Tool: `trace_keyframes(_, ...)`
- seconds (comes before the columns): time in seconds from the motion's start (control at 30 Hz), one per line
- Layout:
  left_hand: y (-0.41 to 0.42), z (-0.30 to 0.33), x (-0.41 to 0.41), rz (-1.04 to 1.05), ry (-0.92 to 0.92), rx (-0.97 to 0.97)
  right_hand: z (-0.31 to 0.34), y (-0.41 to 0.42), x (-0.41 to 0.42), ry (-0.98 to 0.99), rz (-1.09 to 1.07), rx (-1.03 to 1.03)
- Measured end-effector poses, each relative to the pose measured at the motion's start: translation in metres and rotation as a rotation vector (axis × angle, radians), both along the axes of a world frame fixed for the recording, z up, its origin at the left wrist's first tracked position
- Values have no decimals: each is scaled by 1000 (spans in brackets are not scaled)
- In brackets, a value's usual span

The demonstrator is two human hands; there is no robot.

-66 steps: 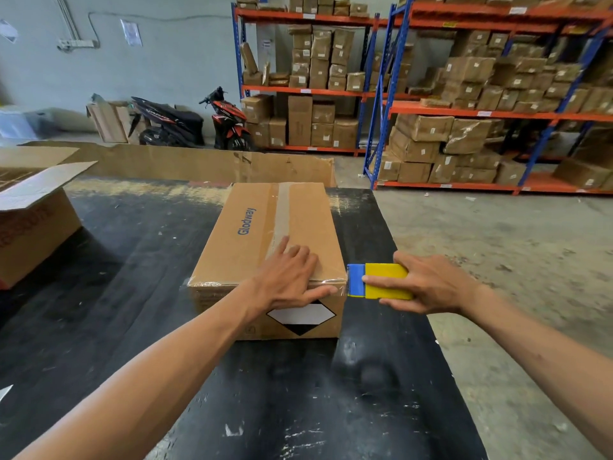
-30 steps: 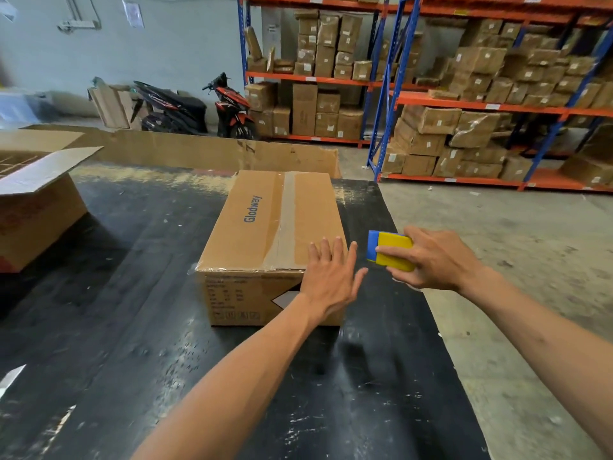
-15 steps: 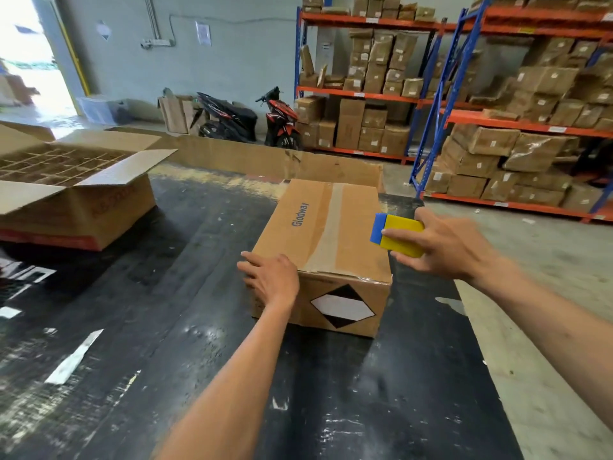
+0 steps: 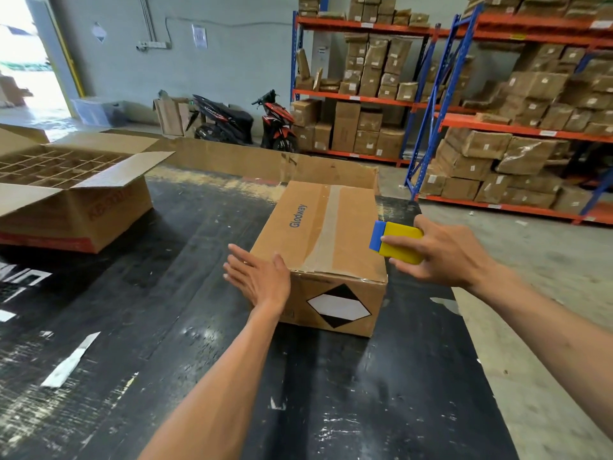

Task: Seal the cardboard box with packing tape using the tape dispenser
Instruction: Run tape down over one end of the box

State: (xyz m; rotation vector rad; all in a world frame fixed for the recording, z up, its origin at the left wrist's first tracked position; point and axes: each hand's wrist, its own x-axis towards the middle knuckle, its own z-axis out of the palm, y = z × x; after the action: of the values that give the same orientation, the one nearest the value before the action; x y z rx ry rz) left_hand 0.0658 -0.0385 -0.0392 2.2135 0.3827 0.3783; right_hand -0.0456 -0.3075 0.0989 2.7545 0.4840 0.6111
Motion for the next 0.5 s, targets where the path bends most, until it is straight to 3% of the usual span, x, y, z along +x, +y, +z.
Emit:
trace_keyframes(0.13,-2,-4,2,-43,-54,135,-1,-1,-2,34,-33,5)
trace_keyframes(0.3,-8,17,1,-79,118,326,-1,0,-8,63,-69,31)
trace_keyframes(0.4,-35,35,-11,-210,59,473,2,0,-8,64,-77,64)
trace_keyframes(0.5,-75,39,-24,-400,86,495,5,-2,-5,50,-110,111)
